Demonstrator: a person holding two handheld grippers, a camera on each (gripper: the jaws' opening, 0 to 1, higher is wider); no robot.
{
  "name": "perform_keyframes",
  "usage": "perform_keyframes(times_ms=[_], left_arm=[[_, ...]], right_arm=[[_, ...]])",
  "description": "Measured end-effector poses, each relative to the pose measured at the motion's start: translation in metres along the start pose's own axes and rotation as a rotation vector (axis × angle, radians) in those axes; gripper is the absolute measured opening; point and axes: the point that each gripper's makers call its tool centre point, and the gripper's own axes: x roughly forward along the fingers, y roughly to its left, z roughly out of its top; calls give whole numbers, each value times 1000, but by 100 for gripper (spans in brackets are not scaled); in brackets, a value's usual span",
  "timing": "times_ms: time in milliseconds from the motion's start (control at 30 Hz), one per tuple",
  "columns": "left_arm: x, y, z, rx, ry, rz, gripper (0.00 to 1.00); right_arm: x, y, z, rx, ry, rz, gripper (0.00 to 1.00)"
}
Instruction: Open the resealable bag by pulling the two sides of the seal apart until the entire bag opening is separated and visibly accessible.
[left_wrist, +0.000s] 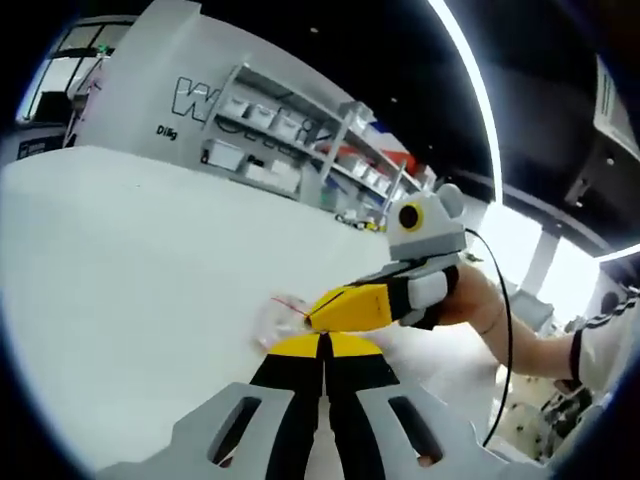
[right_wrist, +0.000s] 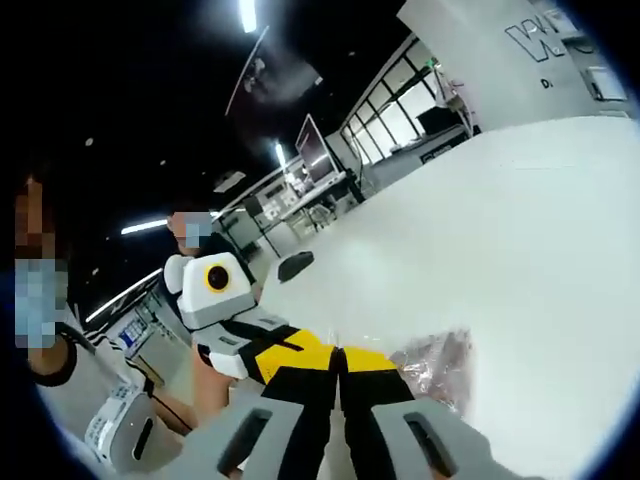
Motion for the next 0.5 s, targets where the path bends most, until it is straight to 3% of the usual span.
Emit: perform_keyframes(times_ms=[267, 500], left_arm=[[1, 3, 0, -33, -6, -9, 0], [1, 4, -6, -75, 15, -1, 0]], right_arm=[[-2, -2, -1, 10, -39, -1, 0], [-1, -4, -6, 8, -29, -17, 0]])
